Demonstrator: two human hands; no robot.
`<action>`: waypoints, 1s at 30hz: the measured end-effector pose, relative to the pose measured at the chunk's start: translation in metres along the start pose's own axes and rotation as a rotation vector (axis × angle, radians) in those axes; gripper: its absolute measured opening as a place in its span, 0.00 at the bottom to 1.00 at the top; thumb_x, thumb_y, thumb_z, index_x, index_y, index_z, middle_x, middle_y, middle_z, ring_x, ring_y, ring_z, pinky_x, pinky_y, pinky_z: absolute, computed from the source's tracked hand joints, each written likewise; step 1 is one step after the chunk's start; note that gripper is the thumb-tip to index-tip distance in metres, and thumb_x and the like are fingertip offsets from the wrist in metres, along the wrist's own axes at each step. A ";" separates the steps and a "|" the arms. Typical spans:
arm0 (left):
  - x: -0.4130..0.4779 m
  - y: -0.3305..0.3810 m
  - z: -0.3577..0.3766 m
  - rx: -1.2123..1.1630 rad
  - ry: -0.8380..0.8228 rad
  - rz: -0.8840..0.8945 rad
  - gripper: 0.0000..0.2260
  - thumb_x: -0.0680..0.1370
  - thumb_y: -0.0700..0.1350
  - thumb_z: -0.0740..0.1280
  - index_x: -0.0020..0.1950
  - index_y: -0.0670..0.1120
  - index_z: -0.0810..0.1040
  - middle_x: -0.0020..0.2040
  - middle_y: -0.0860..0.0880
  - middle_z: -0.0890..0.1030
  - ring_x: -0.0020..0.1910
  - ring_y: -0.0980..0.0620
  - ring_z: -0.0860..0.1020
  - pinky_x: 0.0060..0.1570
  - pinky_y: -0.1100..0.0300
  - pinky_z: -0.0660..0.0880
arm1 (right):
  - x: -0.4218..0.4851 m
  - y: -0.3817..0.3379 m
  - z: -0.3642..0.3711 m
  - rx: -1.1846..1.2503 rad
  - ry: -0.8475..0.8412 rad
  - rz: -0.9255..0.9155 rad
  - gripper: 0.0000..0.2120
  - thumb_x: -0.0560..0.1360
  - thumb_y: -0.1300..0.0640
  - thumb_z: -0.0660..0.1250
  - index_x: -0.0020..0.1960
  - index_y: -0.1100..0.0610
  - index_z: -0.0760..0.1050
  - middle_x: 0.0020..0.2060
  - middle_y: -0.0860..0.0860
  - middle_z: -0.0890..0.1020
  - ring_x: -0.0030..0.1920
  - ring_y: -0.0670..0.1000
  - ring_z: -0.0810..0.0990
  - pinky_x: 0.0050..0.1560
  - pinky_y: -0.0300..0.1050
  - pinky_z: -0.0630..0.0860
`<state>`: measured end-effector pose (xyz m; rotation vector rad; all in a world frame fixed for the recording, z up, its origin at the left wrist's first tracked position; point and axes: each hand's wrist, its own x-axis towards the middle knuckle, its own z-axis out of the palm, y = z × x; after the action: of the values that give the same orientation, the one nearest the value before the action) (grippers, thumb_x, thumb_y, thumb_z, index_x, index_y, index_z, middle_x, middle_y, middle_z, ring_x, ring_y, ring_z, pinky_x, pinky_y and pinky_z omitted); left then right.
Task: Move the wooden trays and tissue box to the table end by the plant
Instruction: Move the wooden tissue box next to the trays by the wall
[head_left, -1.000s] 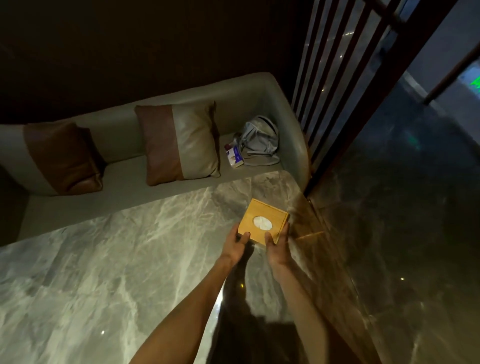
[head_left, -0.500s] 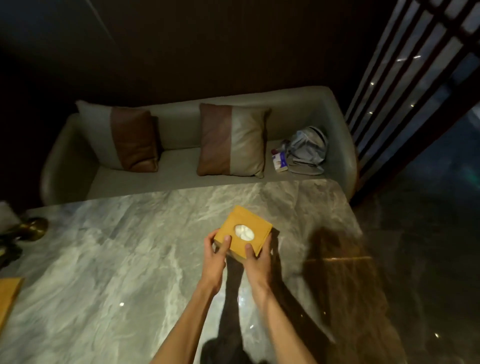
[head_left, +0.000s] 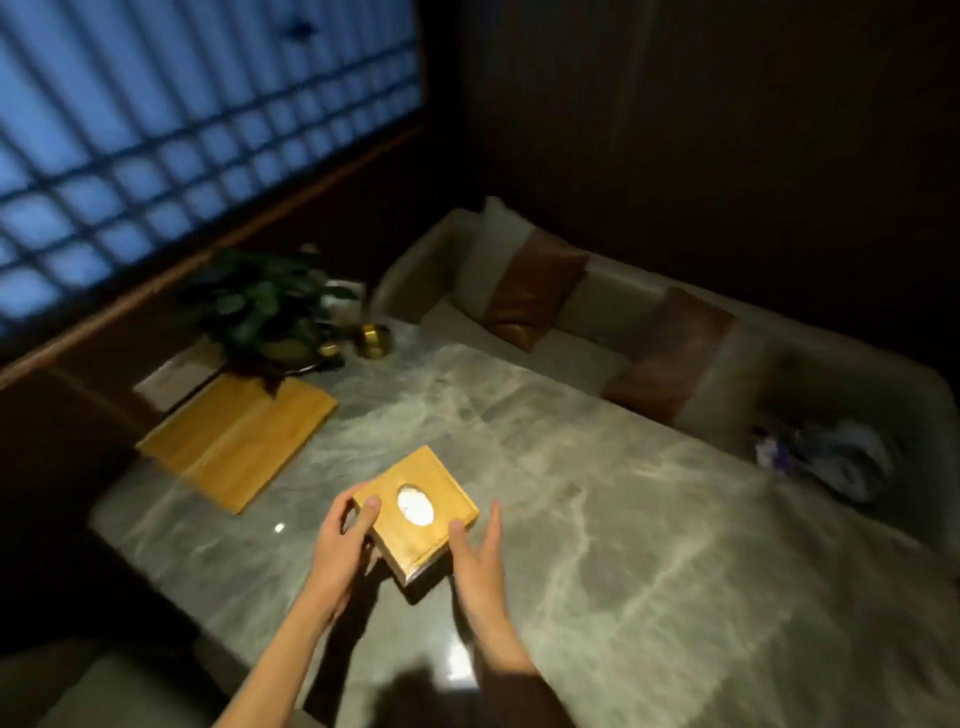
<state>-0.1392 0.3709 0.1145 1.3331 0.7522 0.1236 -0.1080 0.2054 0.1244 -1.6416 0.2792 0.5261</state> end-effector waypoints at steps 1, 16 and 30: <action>-0.001 0.003 -0.034 -0.024 0.035 -0.006 0.06 0.79 0.46 0.68 0.50 0.57 0.82 0.46 0.54 0.86 0.42 0.57 0.85 0.39 0.59 0.82 | 0.002 -0.002 0.023 -0.050 -0.048 -0.013 0.34 0.80 0.51 0.65 0.81 0.53 0.52 0.71 0.52 0.70 0.70 0.50 0.71 0.68 0.37 0.71; 0.008 -0.048 -0.290 -0.219 0.593 -0.116 0.32 0.80 0.43 0.67 0.80 0.47 0.53 0.77 0.43 0.64 0.74 0.45 0.67 0.75 0.46 0.65 | -0.011 0.056 0.323 -0.538 -0.642 -0.177 0.19 0.80 0.57 0.65 0.70 0.55 0.75 0.64 0.45 0.80 0.65 0.45 0.76 0.68 0.43 0.72; 0.063 -0.097 -0.303 -0.311 0.571 -0.231 0.30 0.81 0.46 0.65 0.78 0.53 0.54 0.72 0.45 0.71 0.68 0.47 0.72 0.72 0.49 0.69 | 0.038 0.100 0.366 -0.647 -0.581 -0.079 0.18 0.81 0.58 0.63 0.70 0.55 0.74 0.62 0.47 0.82 0.66 0.49 0.78 0.64 0.39 0.72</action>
<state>-0.2914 0.6274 -0.0123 0.9058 1.3044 0.4304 -0.1866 0.5547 -0.0056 -2.0084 -0.4292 1.0764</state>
